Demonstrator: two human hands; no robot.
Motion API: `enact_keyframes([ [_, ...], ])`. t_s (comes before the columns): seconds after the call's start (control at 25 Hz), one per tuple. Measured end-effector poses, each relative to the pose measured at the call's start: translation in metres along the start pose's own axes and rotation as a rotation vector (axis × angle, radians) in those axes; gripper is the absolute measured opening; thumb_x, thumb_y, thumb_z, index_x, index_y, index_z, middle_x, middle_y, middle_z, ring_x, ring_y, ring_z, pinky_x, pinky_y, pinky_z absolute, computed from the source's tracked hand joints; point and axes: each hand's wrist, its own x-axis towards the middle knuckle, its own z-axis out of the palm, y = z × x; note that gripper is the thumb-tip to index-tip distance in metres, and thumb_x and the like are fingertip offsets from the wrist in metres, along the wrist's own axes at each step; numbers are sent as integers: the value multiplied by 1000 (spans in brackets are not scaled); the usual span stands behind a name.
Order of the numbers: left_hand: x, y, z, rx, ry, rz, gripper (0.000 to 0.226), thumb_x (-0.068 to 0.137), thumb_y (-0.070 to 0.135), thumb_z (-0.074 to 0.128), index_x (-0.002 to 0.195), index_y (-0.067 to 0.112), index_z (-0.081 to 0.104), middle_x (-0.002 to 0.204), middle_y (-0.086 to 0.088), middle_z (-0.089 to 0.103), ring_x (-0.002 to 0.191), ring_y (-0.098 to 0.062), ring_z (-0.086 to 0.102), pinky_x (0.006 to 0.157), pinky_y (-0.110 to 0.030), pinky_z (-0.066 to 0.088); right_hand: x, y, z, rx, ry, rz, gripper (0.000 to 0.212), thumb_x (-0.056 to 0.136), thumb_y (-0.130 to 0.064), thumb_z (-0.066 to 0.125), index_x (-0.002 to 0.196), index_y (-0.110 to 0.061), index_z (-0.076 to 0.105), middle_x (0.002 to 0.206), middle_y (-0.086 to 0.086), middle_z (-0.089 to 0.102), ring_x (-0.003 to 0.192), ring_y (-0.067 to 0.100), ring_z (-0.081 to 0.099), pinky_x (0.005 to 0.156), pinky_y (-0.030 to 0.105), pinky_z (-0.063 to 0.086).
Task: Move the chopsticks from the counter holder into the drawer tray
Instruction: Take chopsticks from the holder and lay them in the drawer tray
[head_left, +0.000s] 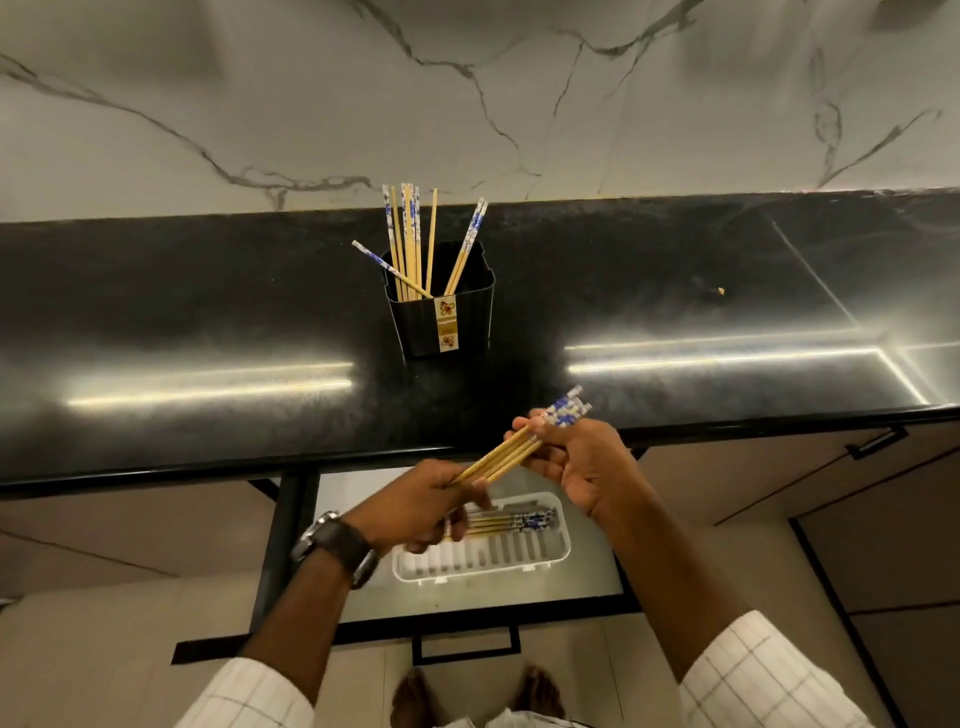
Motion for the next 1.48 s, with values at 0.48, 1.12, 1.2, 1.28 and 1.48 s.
enact_keyframes([
  [0.48,34,-71,61,-1328,824,-358,18,98,4,57,115,2,62,115,-20,70,99,-33,68,87,-48,53,25,102,-17,209,267,501,13,103,10,42,100,13,54,130,36,60,124,49,59,103,56,48],
  [1.12,81,-114,46,-1619,664,-693,39,106,13,38,142,1,45,148,-20,47,134,-38,48,108,-56,40,73,105,-17,65,565,718,32,105,-16,51,131,0,57,125,28,66,111,45,66,86,58,57],
  [1.2,80,-109,42,-1622,659,-730,40,106,18,37,142,4,47,145,-20,51,131,-37,50,107,-54,41,70,101,-13,47,562,715,31,105,-15,50,131,0,58,127,27,65,114,45,65,90,58,55],
  [1.28,81,-103,35,-1610,647,-747,42,105,24,37,142,9,49,145,-19,52,132,-37,50,109,-52,40,69,96,-10,48,561,715,30,105,-14,50,129,1,58,128,25,64,117,43,63,96,57,53],
  [1.48,72,-71,28,-1571,669,-703,41,98,25,43,135,10,53,139,-20,55,120,-40,54,98,-54,45,52,76,2,62,479,648,33,106,-12,41,121,7,63,101,28,69,91,42,68,58,54,62],
])
